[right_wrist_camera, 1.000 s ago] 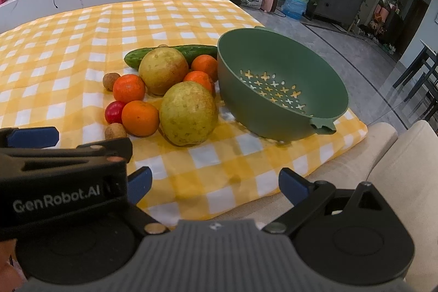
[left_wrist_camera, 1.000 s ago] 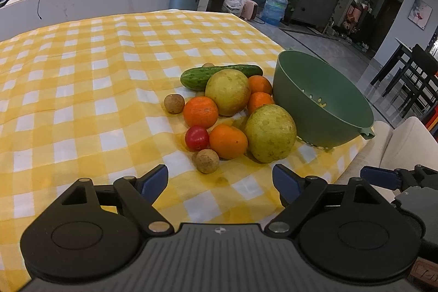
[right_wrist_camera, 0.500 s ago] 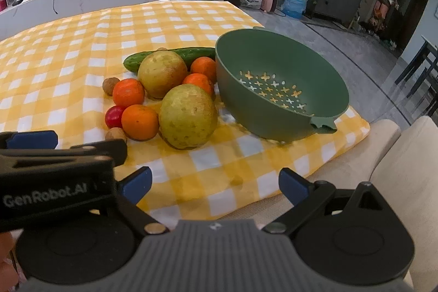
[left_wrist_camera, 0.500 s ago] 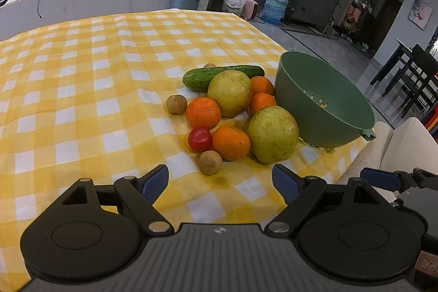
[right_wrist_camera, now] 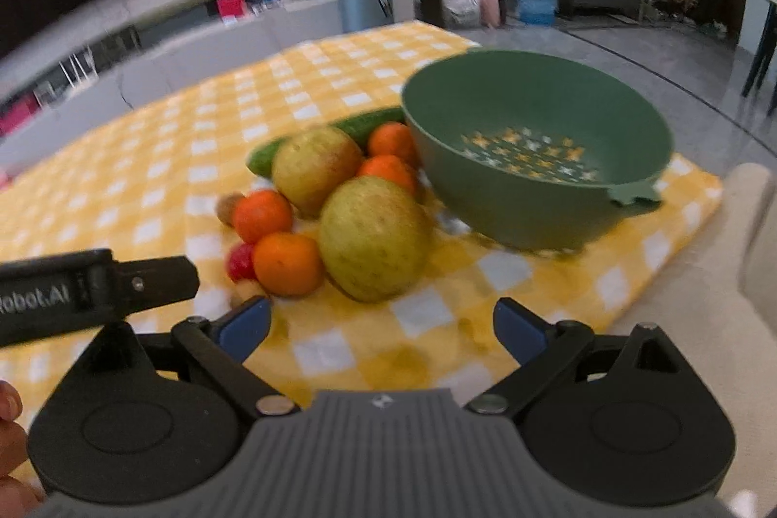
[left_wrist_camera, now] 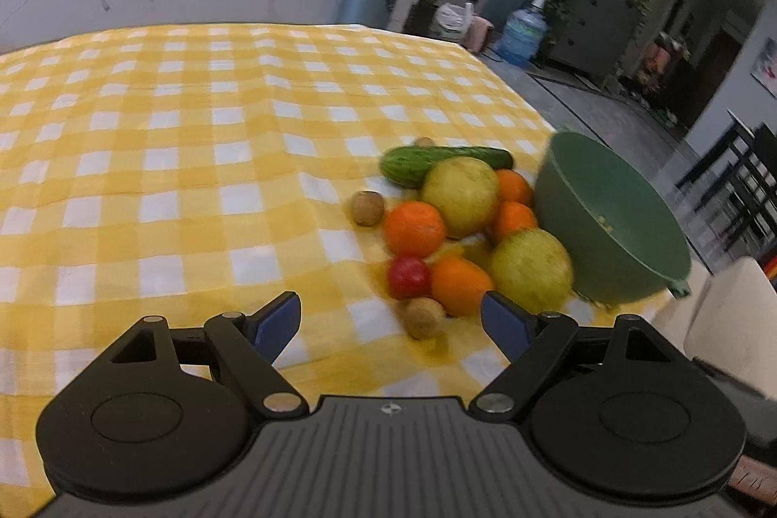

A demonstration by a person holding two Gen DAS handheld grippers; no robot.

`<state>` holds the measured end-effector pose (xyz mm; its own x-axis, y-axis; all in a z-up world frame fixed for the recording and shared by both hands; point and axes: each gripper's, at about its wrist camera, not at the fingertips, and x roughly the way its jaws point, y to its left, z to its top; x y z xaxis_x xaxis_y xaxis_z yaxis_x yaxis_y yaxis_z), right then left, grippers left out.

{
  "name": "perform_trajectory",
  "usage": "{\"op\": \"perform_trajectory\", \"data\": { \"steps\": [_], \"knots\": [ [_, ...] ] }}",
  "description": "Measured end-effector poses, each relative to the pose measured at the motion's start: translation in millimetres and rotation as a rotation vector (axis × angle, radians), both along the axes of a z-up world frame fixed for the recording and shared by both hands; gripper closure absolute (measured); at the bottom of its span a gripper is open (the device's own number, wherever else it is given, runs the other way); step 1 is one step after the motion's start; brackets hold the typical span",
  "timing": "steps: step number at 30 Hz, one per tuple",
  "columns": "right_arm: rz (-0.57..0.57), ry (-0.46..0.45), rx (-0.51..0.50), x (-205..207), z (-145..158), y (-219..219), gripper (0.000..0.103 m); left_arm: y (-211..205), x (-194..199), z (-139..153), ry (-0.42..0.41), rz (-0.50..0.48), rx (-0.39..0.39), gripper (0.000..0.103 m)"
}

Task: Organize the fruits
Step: 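Move the right tool toward the large yellow-green pear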

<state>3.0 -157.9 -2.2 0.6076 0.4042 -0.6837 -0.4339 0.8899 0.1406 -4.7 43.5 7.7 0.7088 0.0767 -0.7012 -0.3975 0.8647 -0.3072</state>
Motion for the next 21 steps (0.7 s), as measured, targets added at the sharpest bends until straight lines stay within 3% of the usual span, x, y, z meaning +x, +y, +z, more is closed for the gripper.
{"op": "perform_trajectory", "data": {
  "steps": [5,10,16,21],
  "knots": [
    [-0.036,-0.051,0.042,11,-12,13,0.011,17,-1,-1,-0.003,0.041,-0.047,0.005],
    [-0.087,-0.108,-0.007,22,-20,25,0.011,25,-1,1,-0.001,0.098,-0.004,0.005],
    [-0.164,0.008,0.119,47,-26,23,0.010,31,2,-5,0.025,0.118,-0.007,0.005],
    [-0.169,-0.054,0.040,48,-34,35,0.019,31,2,-6,0.027,0.116,0.007,0.005]
  ]
}}
